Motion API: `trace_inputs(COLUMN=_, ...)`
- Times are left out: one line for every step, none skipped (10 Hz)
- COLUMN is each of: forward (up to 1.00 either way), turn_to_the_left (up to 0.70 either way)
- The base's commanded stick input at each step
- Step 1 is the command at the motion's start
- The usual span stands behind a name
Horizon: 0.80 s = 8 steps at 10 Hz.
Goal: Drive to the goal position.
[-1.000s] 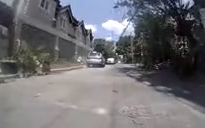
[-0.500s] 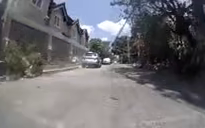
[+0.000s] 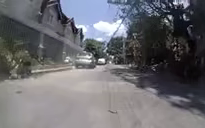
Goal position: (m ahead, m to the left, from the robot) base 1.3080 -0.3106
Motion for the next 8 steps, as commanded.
trace_inputs(forward=0.85, turn_to_the_left=0.0)
trace_inputs(forward=0.85, turn_to_the_left=0.0)
trace_inputs(forward=0.85, turn_to_the_left=0.0)
trace_inputs(forward=0.85, turn_to_the_left=0.0)
trace_inputs(forward=0.85, turn_to_the_left=0.0)
trace_inputs(forward=0.85, turn_to_the_left=0.0)
trace_inputs(forward=0.85, turn_to_the_left=0.0)
trace_inputs(forward=0.85, turn_to_the_left=0.0)
